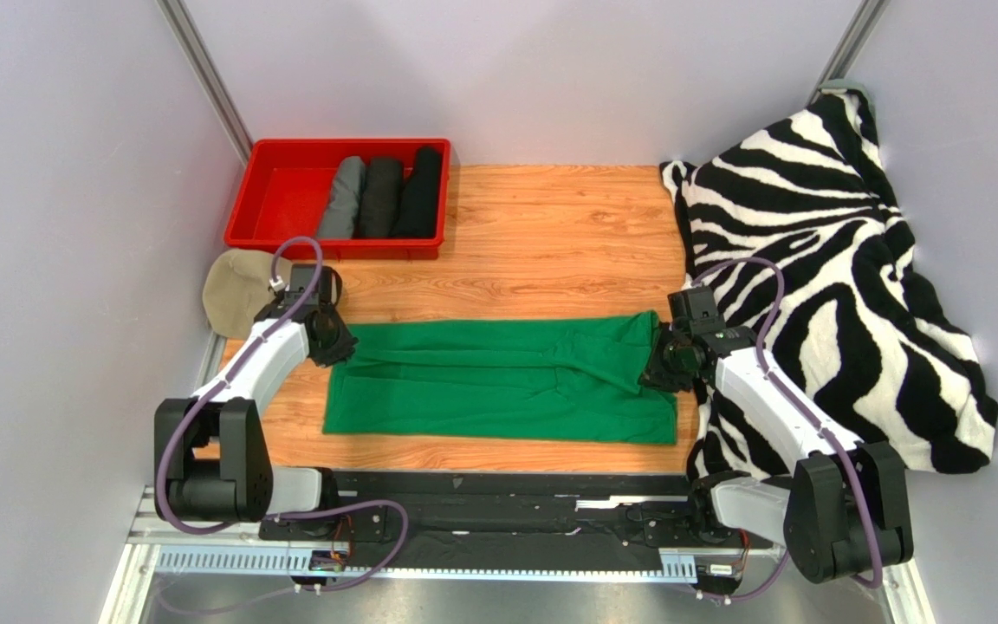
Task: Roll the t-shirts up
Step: Fold the T-shirt at the center of the board.
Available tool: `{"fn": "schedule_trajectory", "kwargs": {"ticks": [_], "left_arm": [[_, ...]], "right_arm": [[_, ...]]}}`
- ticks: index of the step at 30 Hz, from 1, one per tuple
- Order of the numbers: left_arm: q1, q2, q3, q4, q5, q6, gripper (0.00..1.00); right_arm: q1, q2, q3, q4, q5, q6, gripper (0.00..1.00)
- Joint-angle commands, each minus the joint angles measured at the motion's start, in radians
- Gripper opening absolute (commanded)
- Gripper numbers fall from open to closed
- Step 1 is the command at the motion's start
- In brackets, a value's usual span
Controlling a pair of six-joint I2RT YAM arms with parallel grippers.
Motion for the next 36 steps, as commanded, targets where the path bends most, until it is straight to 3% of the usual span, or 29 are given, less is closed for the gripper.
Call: {"fn": "schedule_trajectory", "kwargs": {"ticks": [1,2,5,9,17,23,24,28,31,36], "left_arm": [[0.005,-0.138,-0.006,0.010,0.019,-0.032,0.34],[0.005,-0.158,0.000,0.009,0.019,-0.026,0.43],[0.005,-0.198,0.043,-0.020,0.055,0.014,0.45],[-0.033,-0.183,0.056,-0.010,0.088,0.002,0.38],[-0.073,-0.033,0.066,0.032,0.057,-0.057,0.20],[-0.073,0.026,0.053,0.023,0.045,-0.092,0.08],[-0.073,0.018,0.028,0.023,0.039,-0.098,0.08],[-0.073,-0.071,-0.012,0.000,-0.013,-0.127,0.32],[-0.073,-0.109,-0.004,-0.059,-0.037,-0.169,0.41],[-0.065,-0.128,0.004,-0.109,-0.052,-0.251,0.45]], "right_arm": [[0.004,-0.060,-0.032,0.048,-0.033,0.006,0.31],[0.004,-0.071,-0.028,0.032,-0.024,0.004,0.41],[0.014,-0.123,0.009,-0.012,0.040,-0.019,0.50],[0.131,-0.095,0.086,0.021,0.111,-0.019,0.50],[0.342,0.220,0.328,0.167,0.157,-0.035,0.45],[0.418,0.461,0.505,0.134,0.183,-0.078,0.42],[0.428,0.481,0.523,0.114,0.195,-0.080,0.42],[0.448,0.472,0.507,0.101,0.243,-0.065,0.42],[0.449,0.435,0.477,0.078,0.266,-0.040,0.42],[0.443,0.323,0.405,0.054,0.314,-0.022,0.42]]}}
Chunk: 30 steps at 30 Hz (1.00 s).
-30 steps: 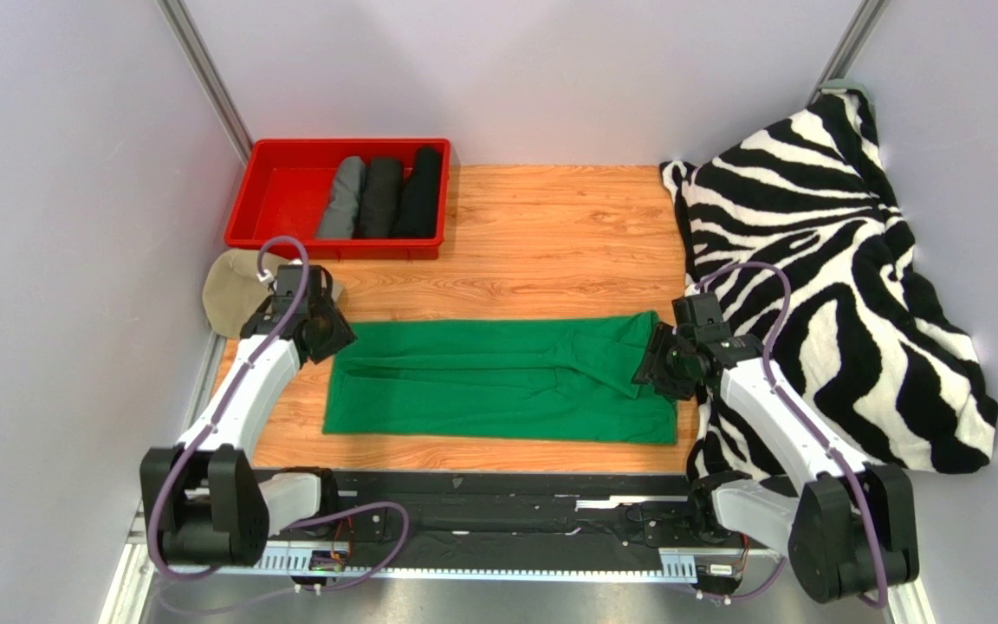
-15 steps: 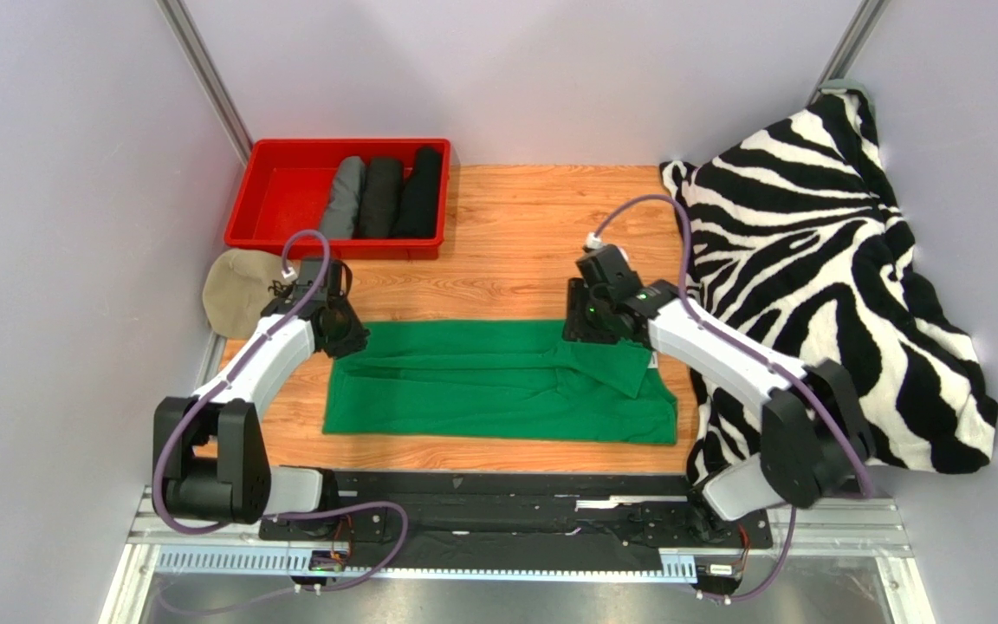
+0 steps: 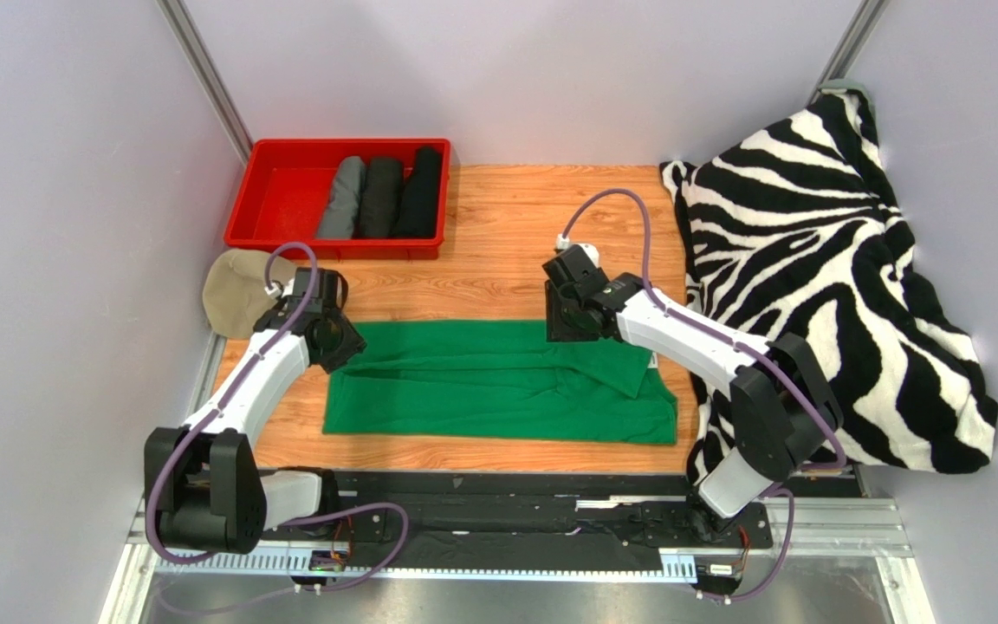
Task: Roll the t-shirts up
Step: Fold the T-shirt at the center of the board.
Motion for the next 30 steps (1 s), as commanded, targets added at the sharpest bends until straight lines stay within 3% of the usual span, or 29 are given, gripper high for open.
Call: {"fn": "schedule_trajectory", "kwargs": {"ticks": [1,15,17,30], "left_arm": [[0.005,-0.023,0.013,-0.049,-0.030,-0.090,0.45],[0.011,0.024,-0.031,-0.058,-0.030,-0.224,0.45],[0.012,0.033,-0.037,-0.046,-0.036,-0.228,0.44],[0.023,0.063,-0.045,0.028,-0.030,-0.195,0.13]], "right_arm": [[-0.011,-0.132,-0.058,-0.024,0.079,0.028,0.42],[-0.120,-0.334,-0.287,-0.050,0.028,0.094,0.45],[-0.135,-0.367,-0.316,-0.048,0.023,0.116,0.51],[-0.232,-0.494,-0.506,0.014,-0.040,0.186,0.58]]}}
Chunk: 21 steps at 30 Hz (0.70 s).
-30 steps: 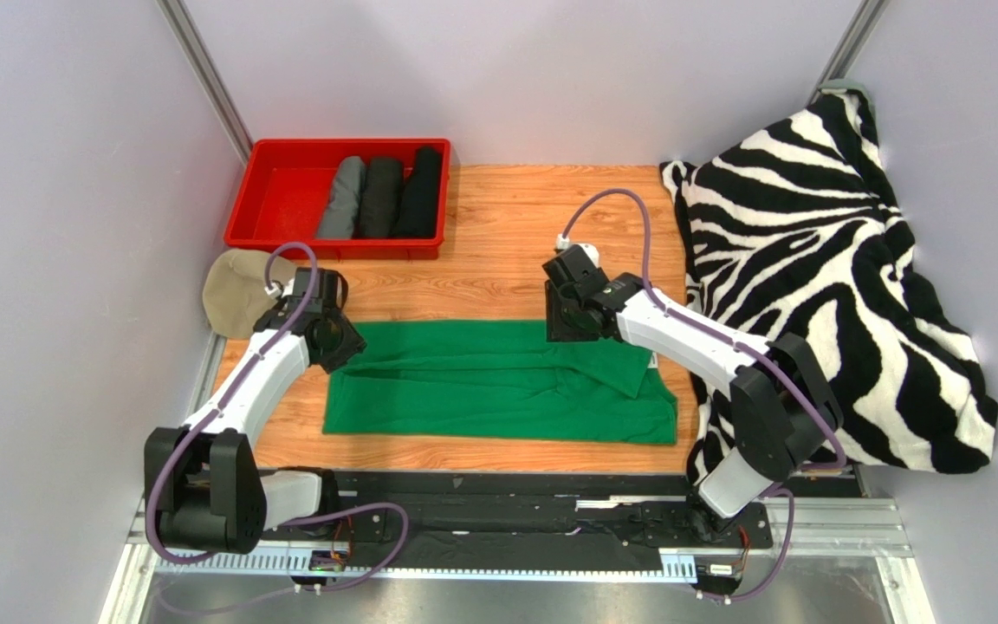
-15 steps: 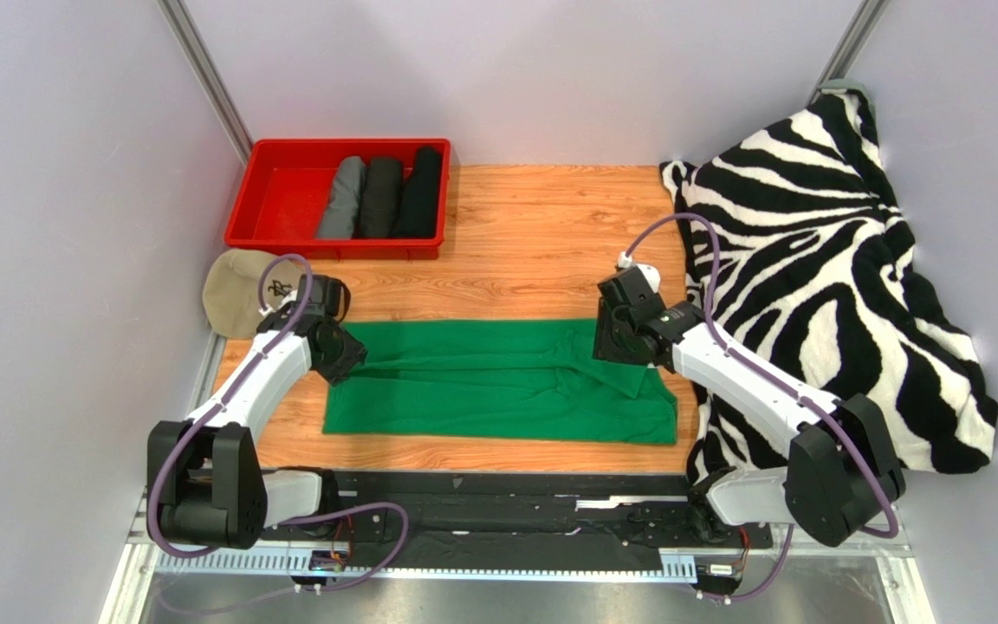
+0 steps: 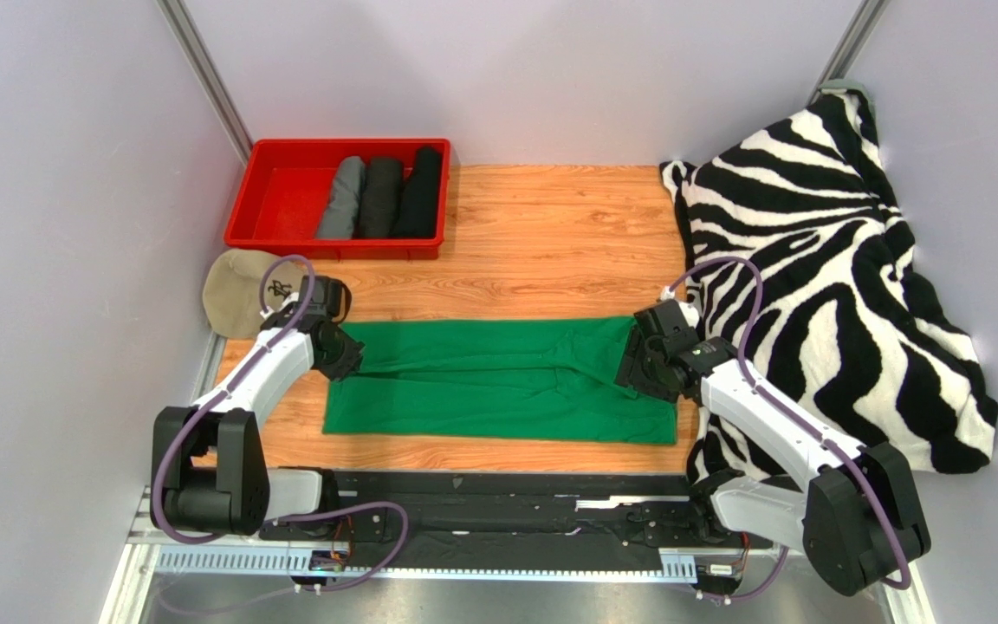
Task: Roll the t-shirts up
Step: Fold the T-shirt at the center of the board.
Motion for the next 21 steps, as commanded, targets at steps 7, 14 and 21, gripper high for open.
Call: {"fn": "schedule_trajectory", "kwargs": {"ticks": [7,14,21], "left_arm": [[0.006,-0.006,0.009,0.040,-0.006,0.031,0.03],[0.006,0.003,0.018,0.045,0.000,0.047,0.00],[0.006,0.000,0.029,0.043,-0.006,0.062,0.00]], "right_arm": [[-0.017,0.026,-0.065,0.129,-0.020,0.048,0.57],[-0.043,0.063,-0.068,0.185,-0.014,0.046,0.51],[-0.048,0.066,-0.020,0.163,0.003,0.029,0.21]]}}
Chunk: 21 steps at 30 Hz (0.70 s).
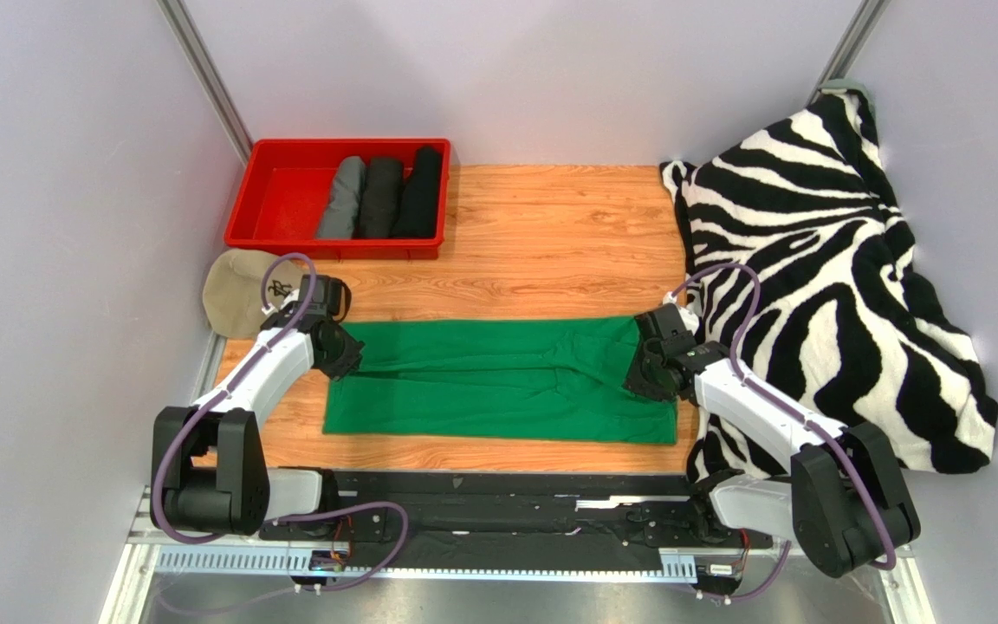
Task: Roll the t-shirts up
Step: Fold the T-shirt at the center of the board.
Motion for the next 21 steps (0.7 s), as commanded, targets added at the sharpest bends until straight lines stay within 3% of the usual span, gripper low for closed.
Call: {"fn": "schedule_trajectory", "kwargs": {"ticks": [1,2,5,10,21], "left_arm": [[0.006,0.000,0.032,0.021,-0.009,0.033,0.00],[0.006,0.001,0.037,0.015,-0.012,0.037,0.00],[0.006,0.003,0.058,0.012,-0.013,0.060,0.00],[0.006,0.015,0.125,0.013,-0.036,0.111,0.00],[0.006,0.184,0.440,0.001,-0.090,0.315,0.00]], "right_arm": [[-0.005,0.001,0.062,0.025,0.031,-0.008,0.17],[-0.006,-0.004,0.068,0.013,0.034,-0.014,0.09],[-0.017,-0.018,0.099,-0.015,0.042,-0.032,0.00],[-0.038,-0.019,0.186,-0.056,0.048,-0.068,0.00],[-0.092,0.111,0.487,-0.137,0.022,-0.118,0.00]]}}
